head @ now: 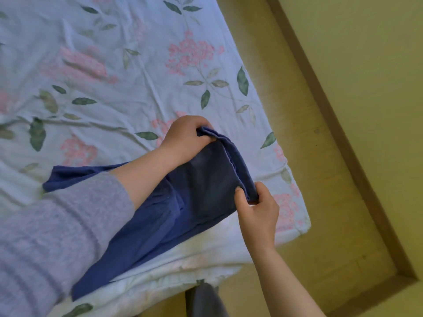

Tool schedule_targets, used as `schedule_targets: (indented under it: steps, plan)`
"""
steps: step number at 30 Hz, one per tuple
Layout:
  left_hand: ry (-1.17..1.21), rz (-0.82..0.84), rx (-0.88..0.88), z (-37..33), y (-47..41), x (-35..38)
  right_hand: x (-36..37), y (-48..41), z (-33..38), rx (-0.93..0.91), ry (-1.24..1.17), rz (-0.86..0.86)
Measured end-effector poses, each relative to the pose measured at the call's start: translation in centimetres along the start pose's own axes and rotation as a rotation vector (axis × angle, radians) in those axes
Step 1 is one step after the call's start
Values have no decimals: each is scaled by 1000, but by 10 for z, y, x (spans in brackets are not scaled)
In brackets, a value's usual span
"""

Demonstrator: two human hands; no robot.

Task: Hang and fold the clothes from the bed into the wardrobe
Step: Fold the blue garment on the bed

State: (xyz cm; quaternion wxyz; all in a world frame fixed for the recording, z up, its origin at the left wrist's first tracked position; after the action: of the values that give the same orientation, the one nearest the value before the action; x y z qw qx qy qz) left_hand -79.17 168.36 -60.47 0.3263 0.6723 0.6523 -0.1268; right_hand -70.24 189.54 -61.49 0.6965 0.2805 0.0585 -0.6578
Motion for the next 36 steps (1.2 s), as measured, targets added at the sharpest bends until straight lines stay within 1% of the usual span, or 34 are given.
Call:
schedule_targets:
  steps: [5,7,10,13,15,17,18,19,20,21,22,24,25,27,28,30,33,35,36]
  plan:
    - [43,-75,10,16,63,-60,27,51,46,-170,13,27]
    - [20,-112,24,29,90,-82,43,75,63,-244,21,60]
    - [-11,-174,28,59,134,-110,73,111,75,-322,42,151]
    - [-93,-176,36,98,177,-133,110,142,75,-392,188,272]
    - [-256,-129,49,130,201,-140,137,157,69,-446,357,375]
    - [-506,6,10,166,220,-139,162,167,54,-435,589,549]
    - [-606,104,-38,184,230,-134,172,171,44,-378,690,651]
    - [-656,183,-96,201,239,-128,179,174,34,-303,750,729]
    - [-649,211,-155,215,248,-123,184,175,27,-237,759,758]
    - [-596,187,-204,225,256,-119,186,175,21,-193,744,741]
    - [-501,122,-245,232,263,-114,185,173,18,-172,724,698]
    - [-245,-34,-348,239,273,-105,182,167,13,-142,700,609]
    - [-115,-82,-415,240,276,-99,179,163,12,-126,694,575]
    - [108,-135,-558,239,278,-85,172,154,10,-100,680,513]
    - [179,-155,-619,238,277,-76,168,149,9,-93,675,481]
    - [249,-206,-722,236,272,-60,161,136,9,-103,671,393]
    - [291,-285,-891,233,265,-44,152,107,11,-108,676,263]
    - [349,-297,-990,233,261,-36,150,84,9,-52,696,262]
    - [372,-296,-1010,232,259,-31,150,72,7,0,692,282]
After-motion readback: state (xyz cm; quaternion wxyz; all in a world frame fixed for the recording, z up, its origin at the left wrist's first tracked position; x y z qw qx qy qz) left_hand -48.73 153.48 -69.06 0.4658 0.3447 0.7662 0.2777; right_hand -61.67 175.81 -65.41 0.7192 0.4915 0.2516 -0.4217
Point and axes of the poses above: each hand's wrist, its own y-axis away from the middle knuckle, its own x-axis out of the palm, z = x × y, the point moved 2 cm from there along -y, towards the middle knuckle, and after that the axes turned 5 degrees about z, right-handed, at the moved point
